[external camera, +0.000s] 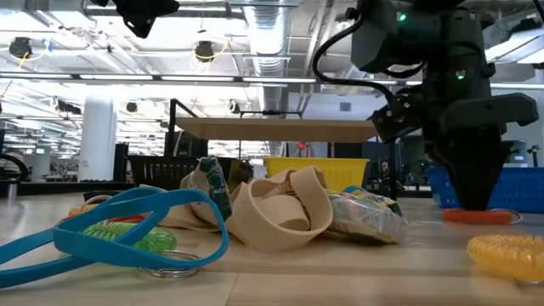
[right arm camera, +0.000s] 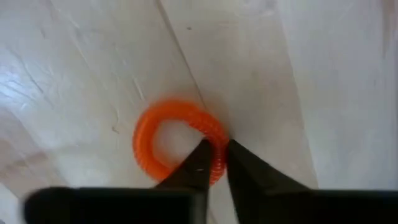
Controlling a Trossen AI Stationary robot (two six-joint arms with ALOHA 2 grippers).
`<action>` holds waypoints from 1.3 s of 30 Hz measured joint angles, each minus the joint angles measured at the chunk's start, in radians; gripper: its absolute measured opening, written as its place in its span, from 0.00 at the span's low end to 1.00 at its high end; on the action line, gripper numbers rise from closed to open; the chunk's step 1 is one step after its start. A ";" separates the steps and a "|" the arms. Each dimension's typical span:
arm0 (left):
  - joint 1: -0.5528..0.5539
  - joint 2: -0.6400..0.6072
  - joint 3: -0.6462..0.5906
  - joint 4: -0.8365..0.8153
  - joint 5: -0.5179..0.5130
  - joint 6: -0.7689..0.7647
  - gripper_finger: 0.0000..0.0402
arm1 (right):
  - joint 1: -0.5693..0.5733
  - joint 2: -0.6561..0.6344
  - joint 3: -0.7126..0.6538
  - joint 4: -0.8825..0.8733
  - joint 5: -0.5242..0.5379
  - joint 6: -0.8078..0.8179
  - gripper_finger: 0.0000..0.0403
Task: Pick & Place Office Desk Supplies
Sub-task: Put the orange spring keychain into the black bin
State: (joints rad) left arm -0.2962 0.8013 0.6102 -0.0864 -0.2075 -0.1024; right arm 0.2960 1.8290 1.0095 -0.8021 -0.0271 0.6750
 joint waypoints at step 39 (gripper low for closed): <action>0.276 0.317 -0.293 1.083 0.146 -0.326 0.52 | -0.048 -0.203 0.550 0.176 0.641 -0.572 0.00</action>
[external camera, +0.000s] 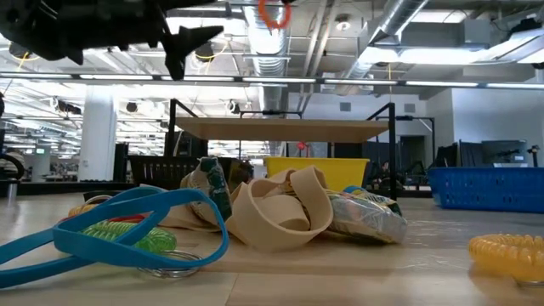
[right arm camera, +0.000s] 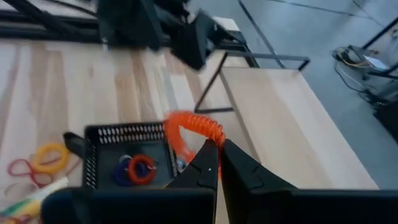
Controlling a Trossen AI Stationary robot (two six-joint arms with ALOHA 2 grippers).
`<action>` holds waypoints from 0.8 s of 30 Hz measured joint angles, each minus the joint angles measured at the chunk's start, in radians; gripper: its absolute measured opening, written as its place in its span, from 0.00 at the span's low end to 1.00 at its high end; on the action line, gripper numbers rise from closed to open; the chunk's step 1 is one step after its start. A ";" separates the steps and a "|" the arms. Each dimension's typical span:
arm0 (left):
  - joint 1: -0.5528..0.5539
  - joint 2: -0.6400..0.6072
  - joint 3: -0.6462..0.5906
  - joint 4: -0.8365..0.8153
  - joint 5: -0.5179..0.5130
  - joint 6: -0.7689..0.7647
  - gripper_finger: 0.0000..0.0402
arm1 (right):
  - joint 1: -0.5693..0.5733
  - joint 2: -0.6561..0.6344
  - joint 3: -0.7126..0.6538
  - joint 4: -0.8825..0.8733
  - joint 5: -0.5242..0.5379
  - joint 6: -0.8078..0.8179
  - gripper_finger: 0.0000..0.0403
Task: Pick & Place Office Desk Supplies
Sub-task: Put the orange spring keychain into the black bin
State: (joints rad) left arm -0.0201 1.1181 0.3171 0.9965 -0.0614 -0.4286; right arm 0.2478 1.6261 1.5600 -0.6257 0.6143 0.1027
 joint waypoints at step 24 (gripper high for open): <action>0.039 0.291 0.206 0.007 0.040 0.132 0.49 | -0.077 0.039 -0.001 0.096 -0.176 -0.051 0.00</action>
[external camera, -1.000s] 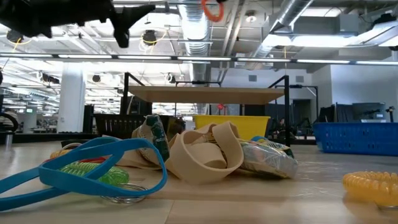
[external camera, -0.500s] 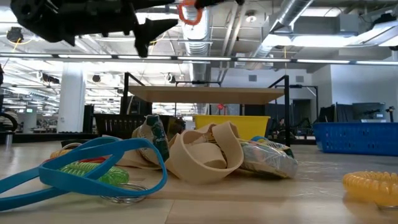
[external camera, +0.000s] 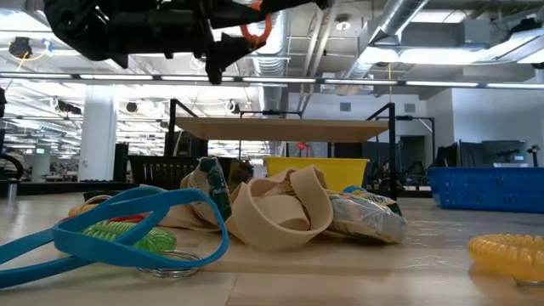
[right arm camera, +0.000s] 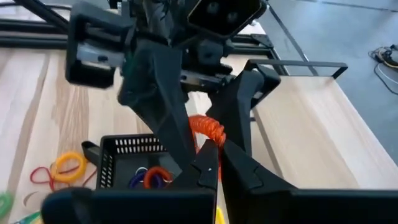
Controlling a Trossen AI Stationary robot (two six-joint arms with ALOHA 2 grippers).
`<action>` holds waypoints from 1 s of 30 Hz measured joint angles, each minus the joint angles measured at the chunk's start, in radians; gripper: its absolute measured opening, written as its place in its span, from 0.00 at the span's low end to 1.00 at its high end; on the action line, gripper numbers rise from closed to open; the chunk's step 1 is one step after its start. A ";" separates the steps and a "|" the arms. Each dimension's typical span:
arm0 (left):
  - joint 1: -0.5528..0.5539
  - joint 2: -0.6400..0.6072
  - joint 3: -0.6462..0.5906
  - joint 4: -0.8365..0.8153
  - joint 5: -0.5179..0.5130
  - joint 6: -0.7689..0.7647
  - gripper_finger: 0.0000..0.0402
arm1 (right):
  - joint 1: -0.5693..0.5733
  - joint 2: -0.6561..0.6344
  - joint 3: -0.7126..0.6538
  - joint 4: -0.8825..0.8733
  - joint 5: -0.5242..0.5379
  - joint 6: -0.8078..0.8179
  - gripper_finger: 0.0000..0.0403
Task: Pick & Place Office Desk Supplies
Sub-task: Put the orange spring keychain into the black bin
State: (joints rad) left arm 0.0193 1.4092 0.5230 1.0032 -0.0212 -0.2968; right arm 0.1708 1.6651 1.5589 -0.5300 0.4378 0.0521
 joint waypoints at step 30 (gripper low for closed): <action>-0.043 -0.130 -0.095 -0.715 -0.188 0.009 0.09 | 0.012 -0.017 -0.043 -0.353 0.240 0.209 0.49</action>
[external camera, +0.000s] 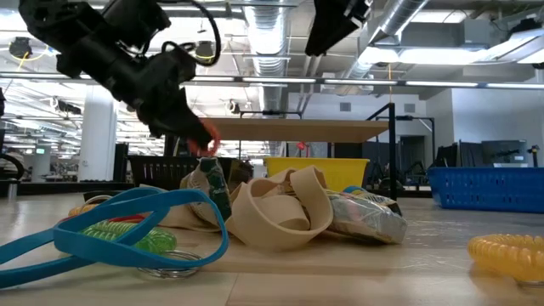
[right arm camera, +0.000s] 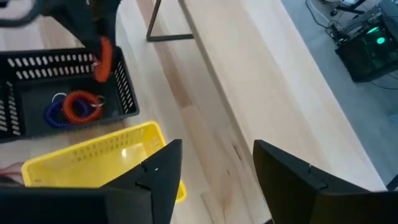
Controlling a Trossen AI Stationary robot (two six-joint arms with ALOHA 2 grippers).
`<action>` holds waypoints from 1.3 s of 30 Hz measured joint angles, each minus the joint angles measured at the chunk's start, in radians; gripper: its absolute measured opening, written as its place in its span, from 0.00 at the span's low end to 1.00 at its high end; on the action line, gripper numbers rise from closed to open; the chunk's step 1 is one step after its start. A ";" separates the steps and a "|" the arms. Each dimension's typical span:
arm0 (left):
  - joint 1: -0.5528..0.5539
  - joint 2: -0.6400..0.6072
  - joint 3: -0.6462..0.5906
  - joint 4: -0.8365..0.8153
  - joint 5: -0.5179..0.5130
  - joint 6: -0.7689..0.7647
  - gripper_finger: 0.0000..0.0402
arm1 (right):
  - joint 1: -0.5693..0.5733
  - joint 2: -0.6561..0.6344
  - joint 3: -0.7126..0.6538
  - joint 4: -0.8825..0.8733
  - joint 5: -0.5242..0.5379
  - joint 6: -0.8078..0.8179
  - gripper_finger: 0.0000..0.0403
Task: Pick & Place Office Desk Supplies
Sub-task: Put the orange spring keychain into the black bin, then put the yellow spring keychain into the black bin
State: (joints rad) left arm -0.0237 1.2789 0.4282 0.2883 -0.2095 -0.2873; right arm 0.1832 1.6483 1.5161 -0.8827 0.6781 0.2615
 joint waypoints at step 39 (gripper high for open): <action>-0.443 -0.500 0.126 -0.247 0.064 0.256 0.45 | 0.258 0.379 -0.014 0.076 -0.821 0.516 0.56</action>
State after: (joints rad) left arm -0.4670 0.7789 0.5537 0.0416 -0.1451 -0.0310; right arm 0.4408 2.0276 1.5017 -0.8062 -0.1434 0.7772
